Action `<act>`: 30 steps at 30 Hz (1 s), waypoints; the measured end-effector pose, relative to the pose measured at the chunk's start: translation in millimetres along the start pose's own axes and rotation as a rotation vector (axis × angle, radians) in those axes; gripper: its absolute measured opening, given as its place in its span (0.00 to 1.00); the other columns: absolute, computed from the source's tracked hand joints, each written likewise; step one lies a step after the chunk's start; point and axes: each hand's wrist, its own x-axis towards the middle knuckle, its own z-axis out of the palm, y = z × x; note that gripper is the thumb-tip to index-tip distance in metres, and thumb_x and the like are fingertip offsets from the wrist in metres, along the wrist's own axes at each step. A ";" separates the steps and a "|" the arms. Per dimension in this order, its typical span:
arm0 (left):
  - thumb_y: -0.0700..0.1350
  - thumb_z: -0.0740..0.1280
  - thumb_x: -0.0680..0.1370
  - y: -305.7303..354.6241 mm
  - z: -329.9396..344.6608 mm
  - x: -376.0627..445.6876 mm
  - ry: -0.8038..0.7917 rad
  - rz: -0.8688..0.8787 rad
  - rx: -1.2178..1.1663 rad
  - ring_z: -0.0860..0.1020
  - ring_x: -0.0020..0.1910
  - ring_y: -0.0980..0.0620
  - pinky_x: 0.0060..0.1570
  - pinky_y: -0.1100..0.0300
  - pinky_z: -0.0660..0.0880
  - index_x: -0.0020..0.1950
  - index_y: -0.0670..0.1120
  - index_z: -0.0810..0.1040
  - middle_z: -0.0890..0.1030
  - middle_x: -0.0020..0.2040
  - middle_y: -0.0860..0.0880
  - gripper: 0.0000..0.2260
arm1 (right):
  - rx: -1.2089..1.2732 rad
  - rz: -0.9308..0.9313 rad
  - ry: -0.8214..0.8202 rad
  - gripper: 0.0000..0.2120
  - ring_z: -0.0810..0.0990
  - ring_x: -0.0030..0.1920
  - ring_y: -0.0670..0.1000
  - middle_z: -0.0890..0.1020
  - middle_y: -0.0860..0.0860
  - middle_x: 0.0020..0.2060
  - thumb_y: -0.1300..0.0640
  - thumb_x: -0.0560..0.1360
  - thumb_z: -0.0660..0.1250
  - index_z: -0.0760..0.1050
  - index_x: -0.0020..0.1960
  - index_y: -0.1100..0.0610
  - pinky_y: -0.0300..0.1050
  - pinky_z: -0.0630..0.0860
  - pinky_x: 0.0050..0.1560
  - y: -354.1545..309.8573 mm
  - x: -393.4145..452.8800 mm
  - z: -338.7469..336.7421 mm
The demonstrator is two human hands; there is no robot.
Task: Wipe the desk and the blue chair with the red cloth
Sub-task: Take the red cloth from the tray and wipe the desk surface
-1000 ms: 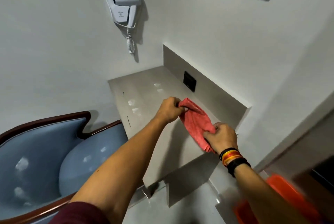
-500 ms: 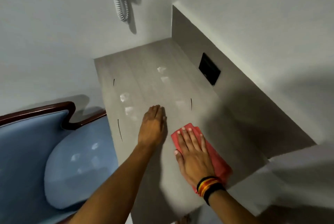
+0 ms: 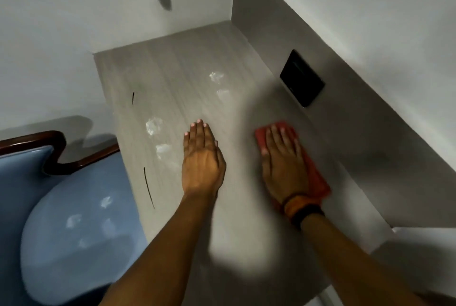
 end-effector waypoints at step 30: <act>0.46 0.51 0.86 -9.1 -1.4 28.7 -0.019 0.051 0.002 0.52 0.86 0.45 0.86 0.47 0.51 0.85 0.40 0.55 0.56 0.86 0.41 0.27 | -0.034 -0.259 -0.049 0.30 0.55 0.83 0.52 0.62 0.49 0.82 0.48 0.81 0.47 0.58 0.82 0.51 0.59 0.52 0.83 -40.3 146.4 0.9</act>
